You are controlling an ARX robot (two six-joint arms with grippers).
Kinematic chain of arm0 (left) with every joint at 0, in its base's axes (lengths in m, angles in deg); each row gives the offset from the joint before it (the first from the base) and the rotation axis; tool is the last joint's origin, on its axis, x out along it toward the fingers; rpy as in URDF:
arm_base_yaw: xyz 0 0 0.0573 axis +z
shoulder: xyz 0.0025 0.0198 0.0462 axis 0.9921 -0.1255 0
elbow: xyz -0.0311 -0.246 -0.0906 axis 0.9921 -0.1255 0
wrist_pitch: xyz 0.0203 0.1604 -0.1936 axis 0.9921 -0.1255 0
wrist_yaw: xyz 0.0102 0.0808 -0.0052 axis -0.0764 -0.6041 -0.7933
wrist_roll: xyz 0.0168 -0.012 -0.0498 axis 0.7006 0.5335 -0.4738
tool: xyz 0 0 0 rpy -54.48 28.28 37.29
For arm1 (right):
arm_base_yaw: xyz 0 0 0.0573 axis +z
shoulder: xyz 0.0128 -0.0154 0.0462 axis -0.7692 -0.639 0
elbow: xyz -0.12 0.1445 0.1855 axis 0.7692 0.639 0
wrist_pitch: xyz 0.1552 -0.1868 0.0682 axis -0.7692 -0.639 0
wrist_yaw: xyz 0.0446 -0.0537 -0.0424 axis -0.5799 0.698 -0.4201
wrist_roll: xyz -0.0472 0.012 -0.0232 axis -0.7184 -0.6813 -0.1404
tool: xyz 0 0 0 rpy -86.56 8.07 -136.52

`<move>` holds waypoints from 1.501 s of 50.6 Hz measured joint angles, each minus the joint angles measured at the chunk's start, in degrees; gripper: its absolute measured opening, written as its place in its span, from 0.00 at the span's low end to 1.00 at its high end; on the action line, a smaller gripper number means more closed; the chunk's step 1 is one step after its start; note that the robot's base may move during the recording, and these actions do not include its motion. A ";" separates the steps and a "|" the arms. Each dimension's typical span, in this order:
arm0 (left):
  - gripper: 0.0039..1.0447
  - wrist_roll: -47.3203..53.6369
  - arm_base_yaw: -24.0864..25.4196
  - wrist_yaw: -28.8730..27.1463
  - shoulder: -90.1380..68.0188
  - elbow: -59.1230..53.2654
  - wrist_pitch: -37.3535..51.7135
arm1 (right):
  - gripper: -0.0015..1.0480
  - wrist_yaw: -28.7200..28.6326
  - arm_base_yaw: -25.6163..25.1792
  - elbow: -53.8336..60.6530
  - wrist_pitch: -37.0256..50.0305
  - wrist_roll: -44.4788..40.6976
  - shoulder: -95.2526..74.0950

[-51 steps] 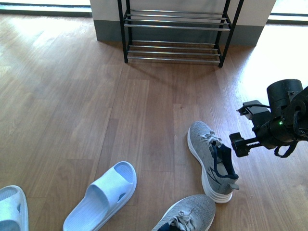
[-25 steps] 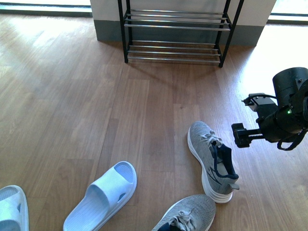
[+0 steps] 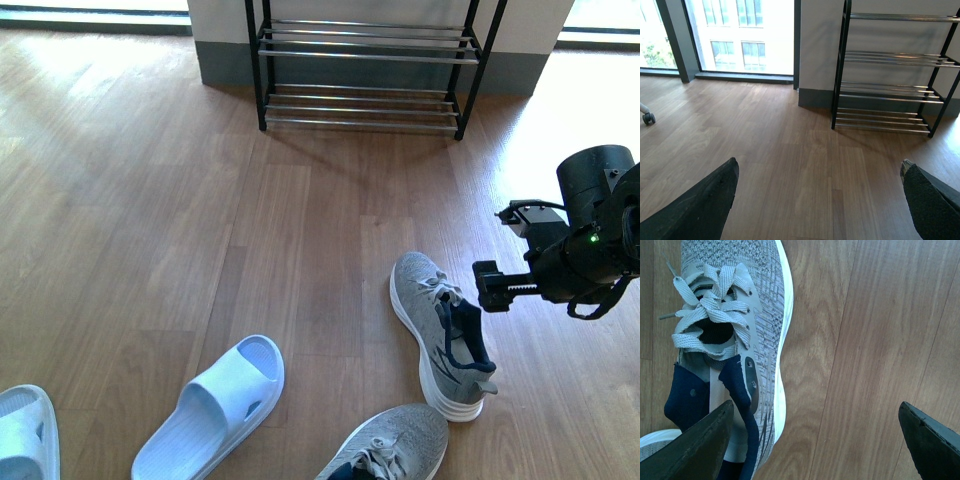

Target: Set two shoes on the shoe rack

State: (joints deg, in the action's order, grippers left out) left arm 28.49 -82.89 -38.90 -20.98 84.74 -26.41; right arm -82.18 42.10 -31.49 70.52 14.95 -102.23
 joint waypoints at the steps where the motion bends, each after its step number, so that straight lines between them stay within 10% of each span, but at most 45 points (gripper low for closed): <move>1: 0.91 0.00 0.00 0.00 0.00 0.00 0.00 | 0.91 0.02 0.09 -0.02 -0.07 0.22 -0.17; 35: 0.91 0.00 0.00 0.00 0.00 0.00 0.00 | 0.90 -0.61 1.01 -5.70 4.26 2.01 -10.01; 63: 0.91 0.00 0.00 0.00 0.00 0.00 0.00 | 0.02 -0.22 -0.76 -6.99 2.84 4.59 -12.70; 76: 0.91 0.00 0.00 0.00 0.00 0.00 0.00 | 0.02 1.09 -3.65 -1.68 4.63 6.10 -9.66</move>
State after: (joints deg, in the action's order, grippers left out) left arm 28.49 -82.89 -38.90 -20.98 84.74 -26.41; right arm -81.09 38.45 -33.17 75.15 21.05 -111.89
